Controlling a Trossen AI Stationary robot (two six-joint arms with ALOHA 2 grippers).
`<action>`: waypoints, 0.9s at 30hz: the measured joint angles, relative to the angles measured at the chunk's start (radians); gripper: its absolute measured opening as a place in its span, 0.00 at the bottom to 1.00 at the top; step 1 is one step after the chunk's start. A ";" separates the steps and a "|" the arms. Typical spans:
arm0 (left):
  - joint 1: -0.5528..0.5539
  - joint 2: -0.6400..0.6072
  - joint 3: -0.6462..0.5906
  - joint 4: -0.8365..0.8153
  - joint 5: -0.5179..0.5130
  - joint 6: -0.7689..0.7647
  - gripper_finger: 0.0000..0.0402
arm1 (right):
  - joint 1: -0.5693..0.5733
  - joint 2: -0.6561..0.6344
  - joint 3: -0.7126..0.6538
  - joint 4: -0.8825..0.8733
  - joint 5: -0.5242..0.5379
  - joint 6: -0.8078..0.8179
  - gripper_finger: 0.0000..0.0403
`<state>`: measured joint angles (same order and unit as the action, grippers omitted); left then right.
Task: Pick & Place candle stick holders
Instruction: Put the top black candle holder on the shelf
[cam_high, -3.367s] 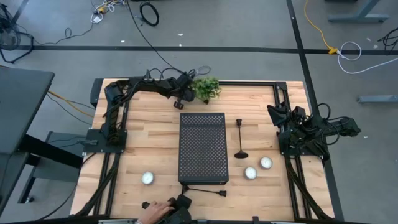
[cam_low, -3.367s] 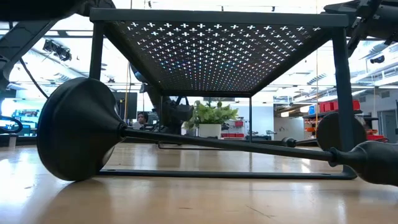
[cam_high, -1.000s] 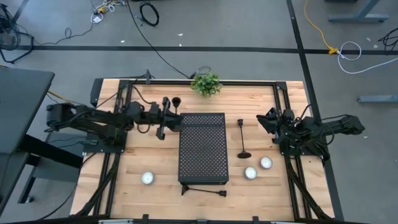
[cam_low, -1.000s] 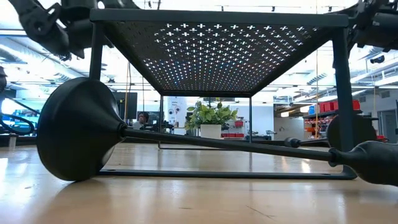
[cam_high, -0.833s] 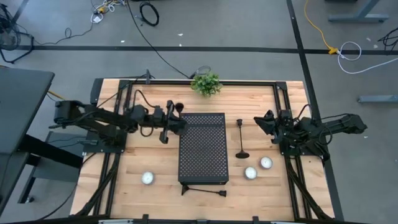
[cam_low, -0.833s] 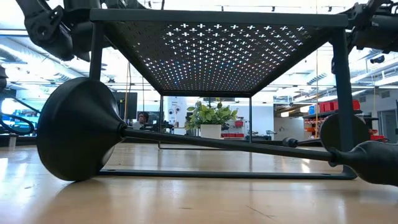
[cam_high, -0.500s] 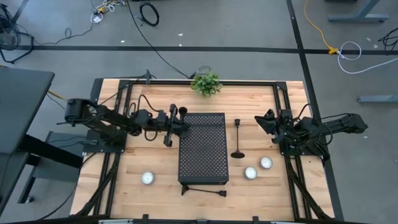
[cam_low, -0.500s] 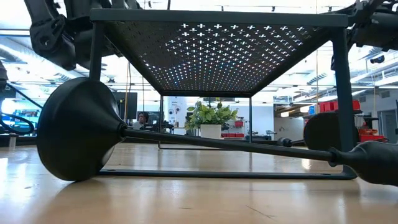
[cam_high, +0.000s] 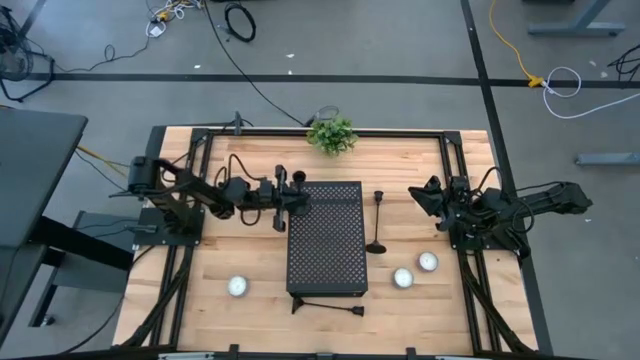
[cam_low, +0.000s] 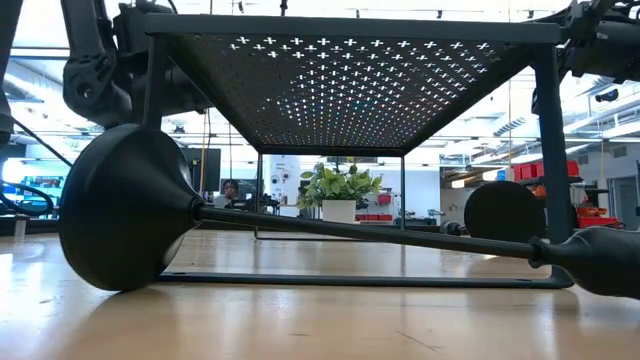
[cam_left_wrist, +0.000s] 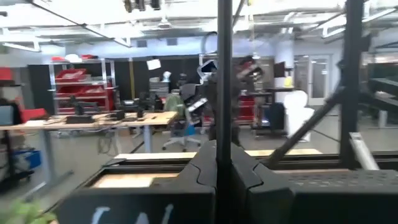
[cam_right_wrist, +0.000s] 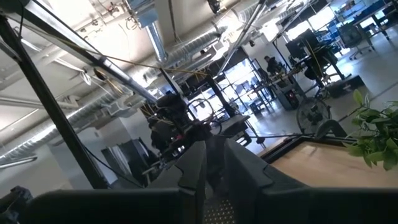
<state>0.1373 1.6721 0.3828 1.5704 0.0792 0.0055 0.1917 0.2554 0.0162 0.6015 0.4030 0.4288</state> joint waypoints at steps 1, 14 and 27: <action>0.006 0.000 0.000 -0.002 0.009 -0.006 0.01 | 0.000 0.000 0.000 0.000 0.000 0.000 0.14; 0.011 0.049 0.064 -0.001 0.030 -0.019 0.01 | 0.000 0.006 0.000 0.018 0.000 0.000 0.14; 0.029 0.093 0.065 0.009 0.029 -0.028 0.02 | 0.000 0.007 0.000 0.019 -0.003 -0.019 0.14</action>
<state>0.1665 1.7653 0.4480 1.5792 0.1085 -0.0227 0.1917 0.2625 0.0162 0.6205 0.4004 0.4097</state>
